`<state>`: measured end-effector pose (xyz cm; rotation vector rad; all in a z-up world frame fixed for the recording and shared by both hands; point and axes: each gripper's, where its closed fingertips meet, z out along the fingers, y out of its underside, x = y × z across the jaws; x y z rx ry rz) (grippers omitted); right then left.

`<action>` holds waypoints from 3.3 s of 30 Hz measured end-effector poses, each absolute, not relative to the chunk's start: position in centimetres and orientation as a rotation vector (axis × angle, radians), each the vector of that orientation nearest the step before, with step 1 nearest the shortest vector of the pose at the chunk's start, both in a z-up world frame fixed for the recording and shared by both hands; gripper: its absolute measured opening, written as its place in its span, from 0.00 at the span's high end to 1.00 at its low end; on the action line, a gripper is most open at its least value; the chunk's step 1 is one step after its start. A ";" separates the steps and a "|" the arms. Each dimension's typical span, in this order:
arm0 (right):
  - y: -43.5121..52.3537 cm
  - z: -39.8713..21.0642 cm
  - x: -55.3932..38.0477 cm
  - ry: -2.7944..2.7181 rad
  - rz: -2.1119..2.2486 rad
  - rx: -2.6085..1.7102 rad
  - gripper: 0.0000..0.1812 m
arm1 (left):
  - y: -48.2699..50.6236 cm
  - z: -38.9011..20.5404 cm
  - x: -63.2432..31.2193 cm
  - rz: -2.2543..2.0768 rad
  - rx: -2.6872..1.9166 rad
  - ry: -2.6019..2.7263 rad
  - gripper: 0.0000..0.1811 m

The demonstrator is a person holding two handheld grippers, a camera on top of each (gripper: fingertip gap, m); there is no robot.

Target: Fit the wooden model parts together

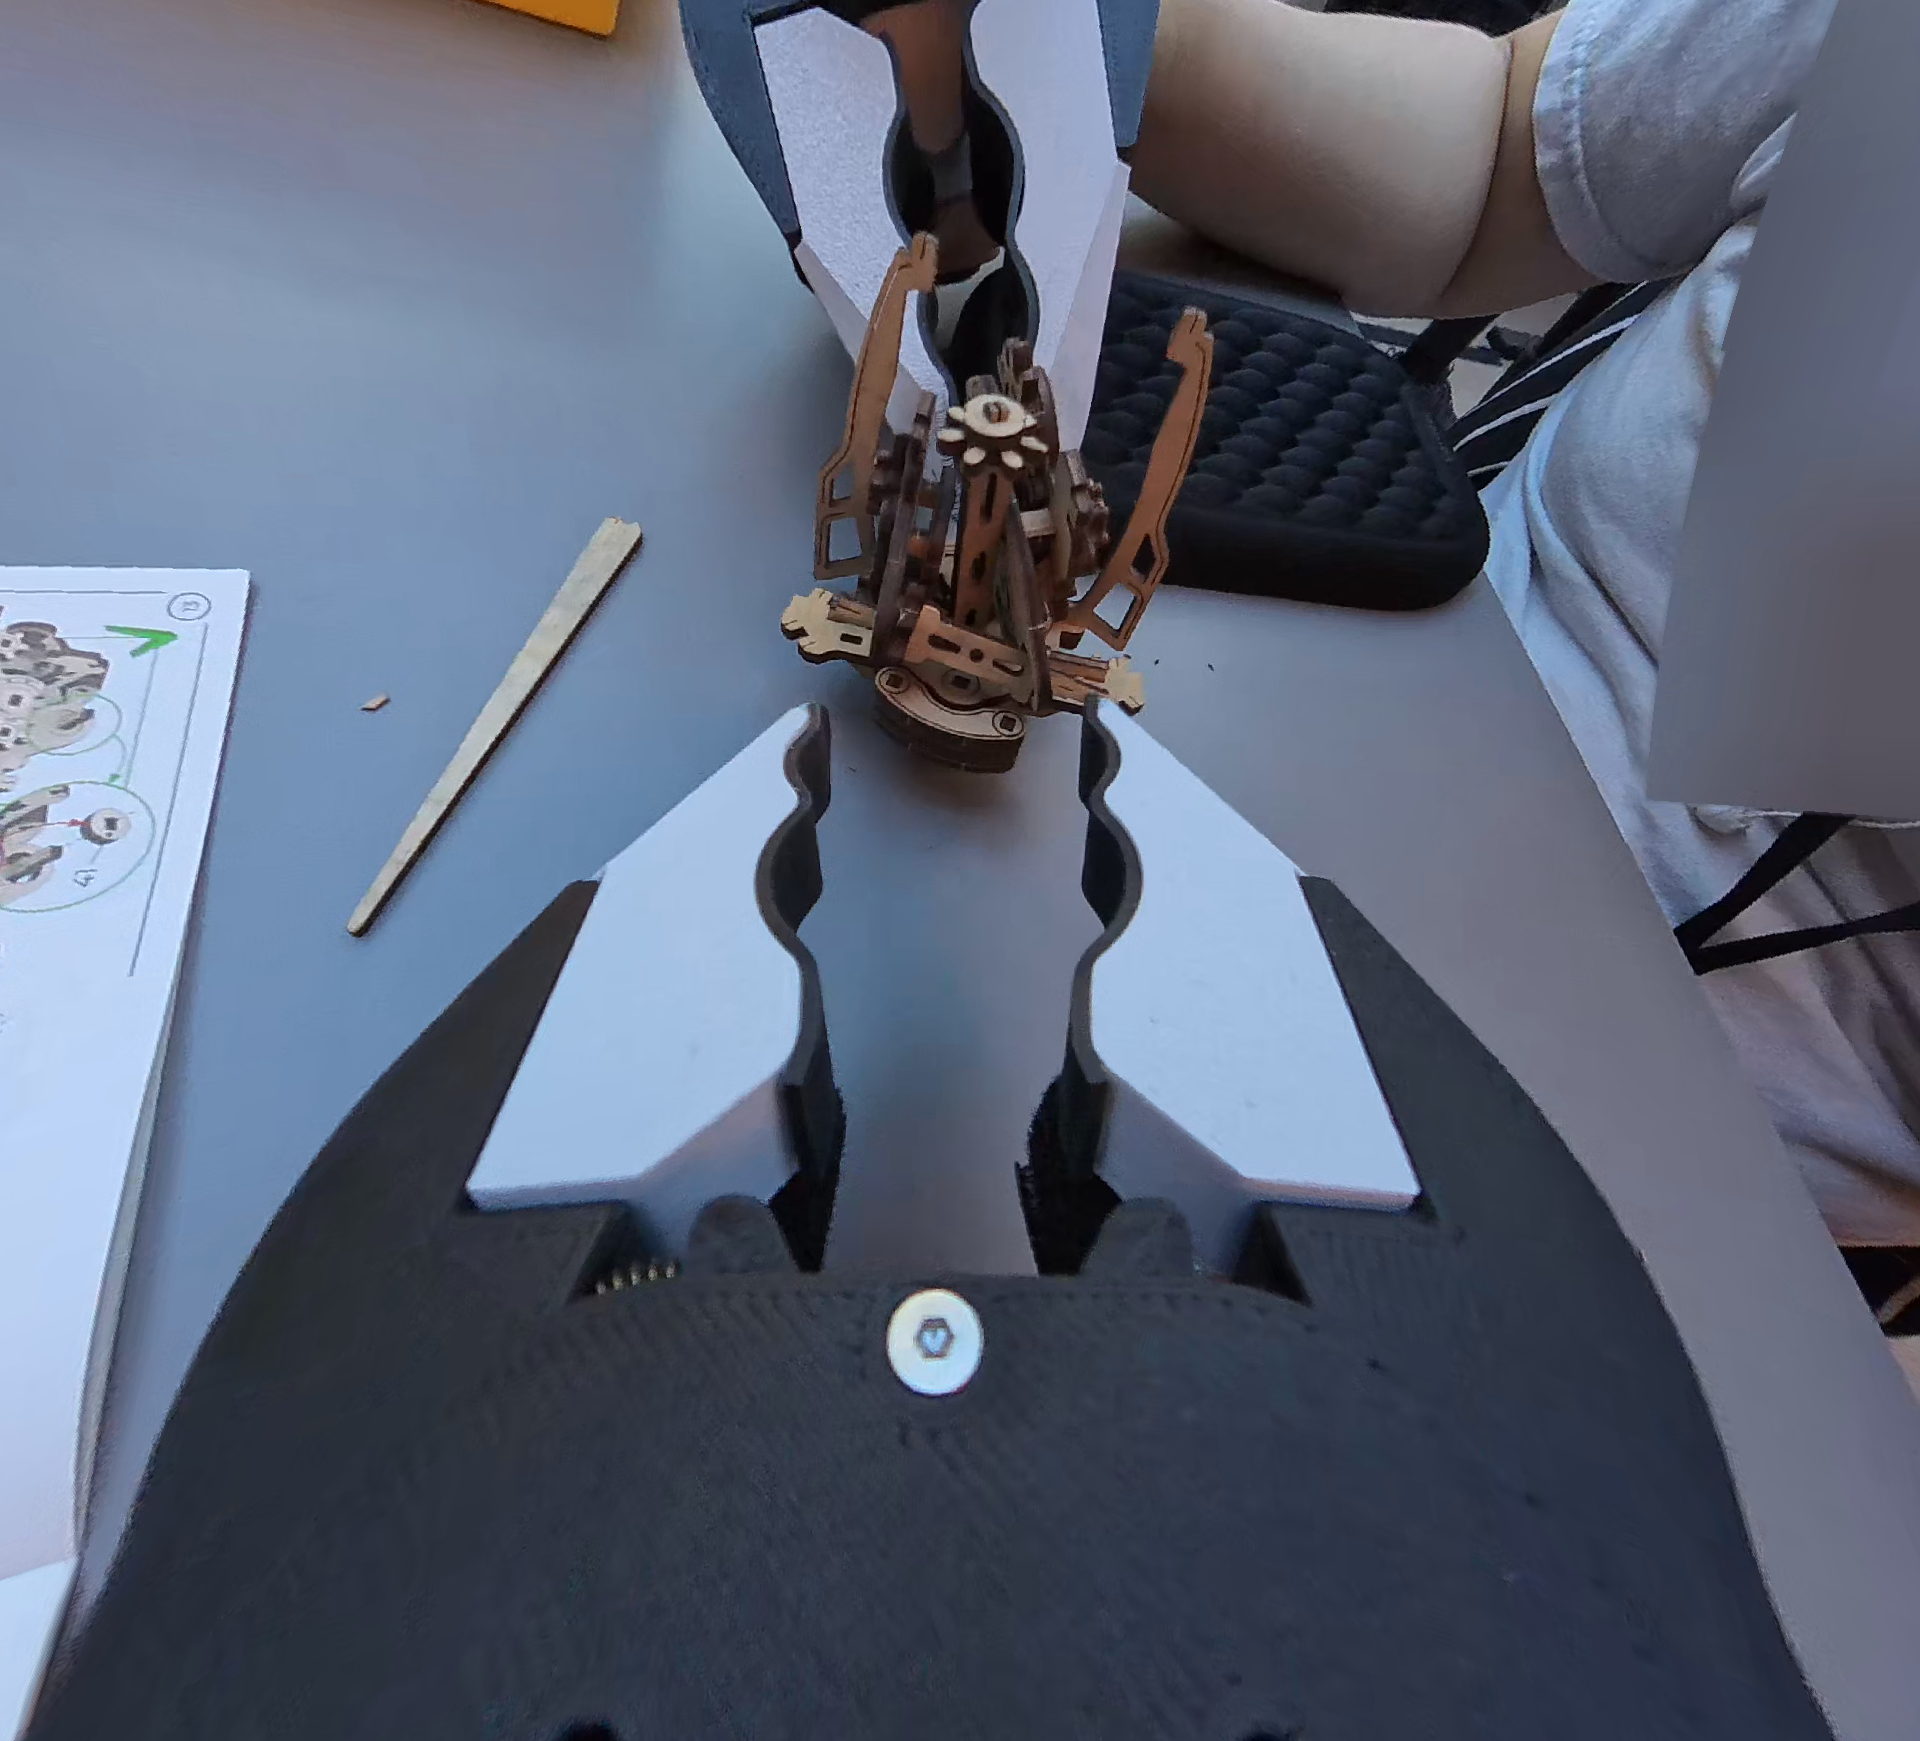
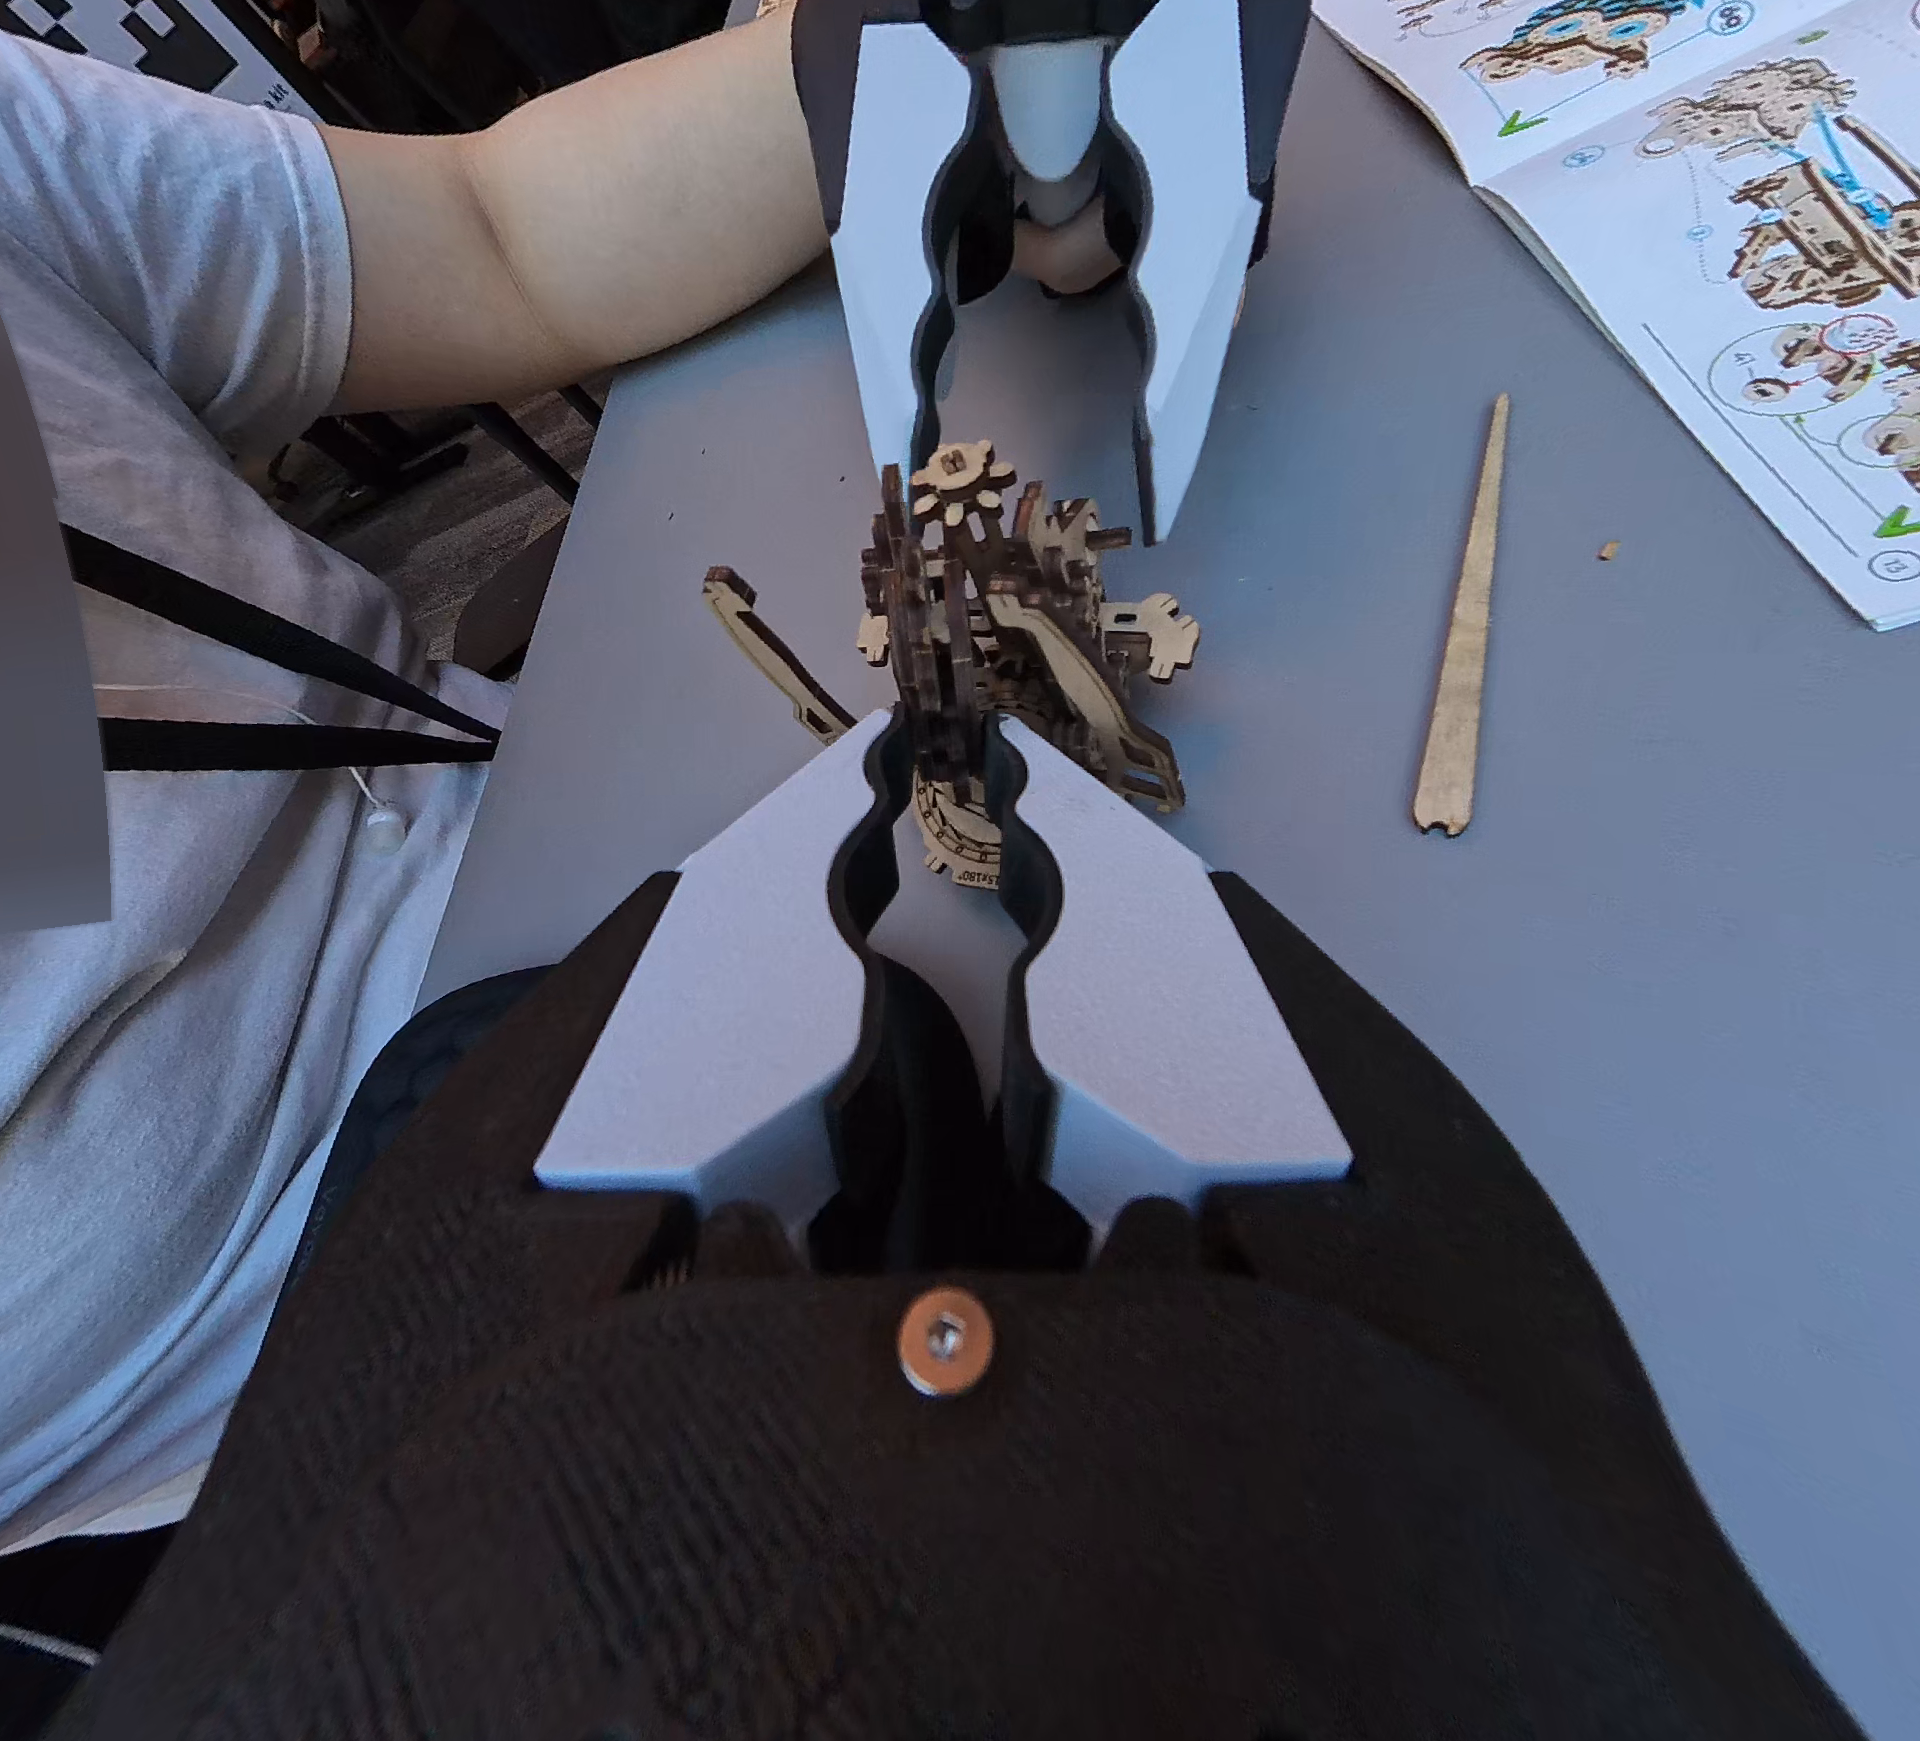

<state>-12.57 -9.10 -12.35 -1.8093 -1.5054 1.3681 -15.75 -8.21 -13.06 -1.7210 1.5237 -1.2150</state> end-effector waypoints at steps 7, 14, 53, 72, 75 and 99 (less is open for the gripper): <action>-9.0 -12.4 -12.4 -1.510 1.351 -1.811 0.94 | -8.5 -13.2 -15.5 -1.223 -1.723 1.546 0.85; -8.9 -12.3 -12.2 -1.508 1.328 -1.819 0.94 | -8.5 -13.3 -15.3 -1.249 -1.752 1.529 0.87; -8.6 -12.0 -11.4 -1.527 1.048 -1.711 0.94 | -8.5 -12.9 -14.3 -1.148 -1.734 1.443 0.92; -8.5 -12.2 -10.9 -1.561 1.044 -1.608 0.94 | -6.2 -13.6 -15.4 -0.999 -1.744 1.455 0.78; -8.5 -12.1 -10.8 -1.555 1.076 -1.619 0.94 | -6.5 -14.9 -15.6 -0.862 -1.703 1.587 0.67; -8.2 -11.2 -10.1 -1.507 1.204 -1.603 0.94 | -7.5 -14.4 -12.4 -0.898 -1.674 1.580 0.82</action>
